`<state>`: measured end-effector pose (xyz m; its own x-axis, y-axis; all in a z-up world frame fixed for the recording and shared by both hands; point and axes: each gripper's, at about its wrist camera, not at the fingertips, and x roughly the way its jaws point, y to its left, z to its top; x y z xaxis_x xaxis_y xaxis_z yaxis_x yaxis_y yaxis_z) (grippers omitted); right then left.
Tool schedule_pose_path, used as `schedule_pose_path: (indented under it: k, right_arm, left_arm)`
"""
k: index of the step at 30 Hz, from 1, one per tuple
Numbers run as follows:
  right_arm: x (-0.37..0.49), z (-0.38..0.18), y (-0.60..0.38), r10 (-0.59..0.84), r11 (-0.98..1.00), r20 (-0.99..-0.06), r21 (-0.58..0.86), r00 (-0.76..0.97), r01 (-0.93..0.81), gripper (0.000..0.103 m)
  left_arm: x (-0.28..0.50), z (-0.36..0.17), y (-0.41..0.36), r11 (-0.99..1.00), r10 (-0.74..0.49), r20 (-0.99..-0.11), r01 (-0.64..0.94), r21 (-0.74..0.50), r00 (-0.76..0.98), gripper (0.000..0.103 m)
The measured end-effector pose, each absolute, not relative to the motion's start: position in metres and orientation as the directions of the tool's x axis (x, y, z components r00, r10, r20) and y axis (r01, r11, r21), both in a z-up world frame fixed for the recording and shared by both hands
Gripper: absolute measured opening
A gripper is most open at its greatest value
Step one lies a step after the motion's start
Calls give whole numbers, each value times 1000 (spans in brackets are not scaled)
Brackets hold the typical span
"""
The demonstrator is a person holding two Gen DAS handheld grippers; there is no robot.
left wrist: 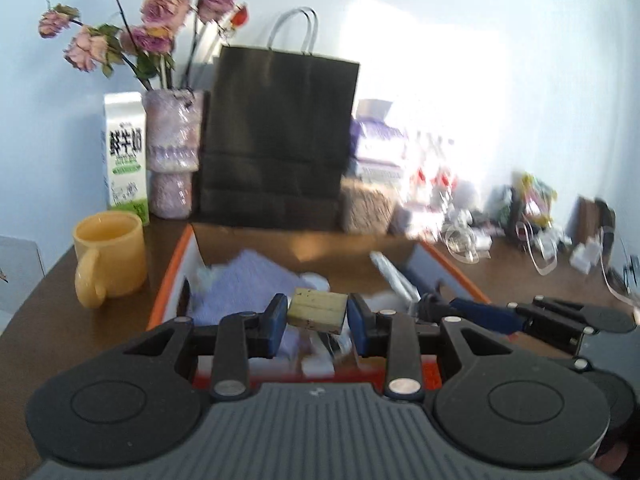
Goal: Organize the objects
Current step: 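Carry the black cable and yellow block into the box and open both tools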
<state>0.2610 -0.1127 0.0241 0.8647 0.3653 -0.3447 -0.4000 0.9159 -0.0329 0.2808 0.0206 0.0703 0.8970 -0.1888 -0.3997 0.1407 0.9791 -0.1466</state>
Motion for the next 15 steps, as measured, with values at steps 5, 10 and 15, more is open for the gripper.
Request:
schedule_pose_path:
  k: [5, 10, 15]
  right_arm:
    - [291, 34, -96, 362, 918, -325, -36, 874, -394, 40]
    - [323, 30, -85, 361, 922, -329, -15, 872, -387, 40]
    - [340, 22, -81, 359, 919, -339, -37, 869, -394, 40]
  left_arm:
    - [303, 81, 28, 982, -158, -357, 108, -156, 920, 33]
    - [329, 79, 37, 985, -117, -347, 64, -159, 930, 33]
    - [345, 70, 41, 989, -96, -366, 48, -137, 926, 33]
